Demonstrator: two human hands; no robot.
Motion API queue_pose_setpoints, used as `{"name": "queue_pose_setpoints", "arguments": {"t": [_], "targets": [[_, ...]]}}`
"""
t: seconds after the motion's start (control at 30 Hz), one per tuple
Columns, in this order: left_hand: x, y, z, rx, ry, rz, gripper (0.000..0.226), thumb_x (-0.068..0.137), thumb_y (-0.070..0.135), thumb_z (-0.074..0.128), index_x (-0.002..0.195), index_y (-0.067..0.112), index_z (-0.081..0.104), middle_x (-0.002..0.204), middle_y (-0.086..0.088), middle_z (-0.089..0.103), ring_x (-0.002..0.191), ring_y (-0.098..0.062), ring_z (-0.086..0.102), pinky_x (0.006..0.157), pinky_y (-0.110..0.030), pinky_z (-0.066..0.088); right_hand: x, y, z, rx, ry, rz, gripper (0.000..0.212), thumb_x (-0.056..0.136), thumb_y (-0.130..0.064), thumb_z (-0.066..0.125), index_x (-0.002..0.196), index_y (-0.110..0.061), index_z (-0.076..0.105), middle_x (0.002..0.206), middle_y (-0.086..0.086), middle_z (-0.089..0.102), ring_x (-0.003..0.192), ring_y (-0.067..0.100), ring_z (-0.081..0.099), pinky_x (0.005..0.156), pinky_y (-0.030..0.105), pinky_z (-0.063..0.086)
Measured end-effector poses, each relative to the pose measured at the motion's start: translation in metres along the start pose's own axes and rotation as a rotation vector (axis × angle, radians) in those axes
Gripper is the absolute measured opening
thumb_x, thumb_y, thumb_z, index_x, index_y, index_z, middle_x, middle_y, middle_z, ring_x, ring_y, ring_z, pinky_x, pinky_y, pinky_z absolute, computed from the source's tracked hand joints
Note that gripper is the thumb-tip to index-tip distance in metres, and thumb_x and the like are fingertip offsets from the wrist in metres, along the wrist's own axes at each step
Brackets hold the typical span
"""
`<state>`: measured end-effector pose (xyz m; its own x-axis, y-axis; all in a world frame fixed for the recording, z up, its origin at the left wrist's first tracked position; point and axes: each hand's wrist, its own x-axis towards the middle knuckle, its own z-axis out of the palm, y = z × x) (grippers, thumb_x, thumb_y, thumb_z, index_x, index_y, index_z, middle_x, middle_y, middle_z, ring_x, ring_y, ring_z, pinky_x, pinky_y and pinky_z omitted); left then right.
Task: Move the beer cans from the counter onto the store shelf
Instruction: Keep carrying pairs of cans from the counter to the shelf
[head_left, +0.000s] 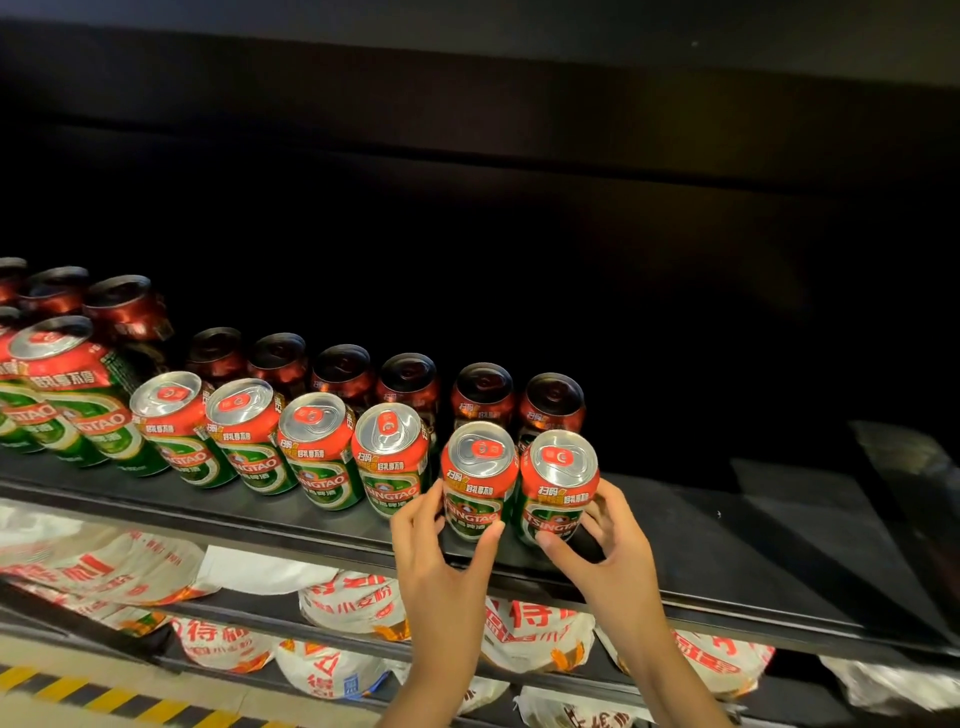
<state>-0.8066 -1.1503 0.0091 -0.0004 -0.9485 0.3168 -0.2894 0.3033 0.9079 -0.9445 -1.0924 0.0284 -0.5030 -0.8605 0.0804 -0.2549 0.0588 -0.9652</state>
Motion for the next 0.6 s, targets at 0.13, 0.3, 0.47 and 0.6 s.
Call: {"name": "queue_pose_setpoints", "arguments": {"t": [0.13,0.3,0.47,0.6], "targets": [[-0.002,0.001,0.002,-0.025,0.031,-0.022,0.065,0.075,0.036,0.07,0.133,0.019,0.047,0.121,0.012,0.042,0.116,0.0,0.046,0.095,-0.011,0.04,0.0,-0.001,0.003,-0.012,0.016,-0.032,0.061,0.071,-0.023,0.08,0.121,-0.039,0.05,0.122,-0.017,0.058,0.115,-0.002,0.055,0.095,0.013,0.045],[-0.001,0.002,0.005,-0.045,0.066,-0.057,0.062,0.073,0.03,0.074,0.13,0.023,0.048,0.119,0.011,0.042,0.114,0.001,0.046,0.092,-0.004,0.037,0.001,-0.001,0.006,-0.03,0.034,-0.048,0.063,0.072,-0.022,0.08,0.124,-0.037,0.048,0.124,-0.016,0.058,0.115,-0.007,0.053,0.091,0.005,0.042],[0.0,0.006,0.009,-0.104,0.098,-0.128,0.061,0.072,0.022,0.079,0.126,0.025,0.051,0.114,0.009,0.046,0.11,0.007,0.046,0.085,0.002,0.035,0.001,0.0,0.008,-0.069,0.04,-0.06,0.065,0.074,-0.021,0.079,0.117,-0.051,0.04,0.123,-0.022,0.053,0.113,-0.017,0.048,0.084,-0.001,0.039],[0.002,0.008,0.01,-0.096,0.128,-0.104,0.06,0.071,0.019,0.079,0.123,0.026,0.05,0.108,0.011,0.047,0.106,0.01,0.048,0.087,0.0,0.037,0.001,0.001,0.01,-0.099,0.047,-0.073,0.065,0.075,-0.021,0.077,0.117,-0.052,0.038,0.123,-0.021,0.052,0.114,-0.015,0.048,0.084,-0.001,0.039]]}}
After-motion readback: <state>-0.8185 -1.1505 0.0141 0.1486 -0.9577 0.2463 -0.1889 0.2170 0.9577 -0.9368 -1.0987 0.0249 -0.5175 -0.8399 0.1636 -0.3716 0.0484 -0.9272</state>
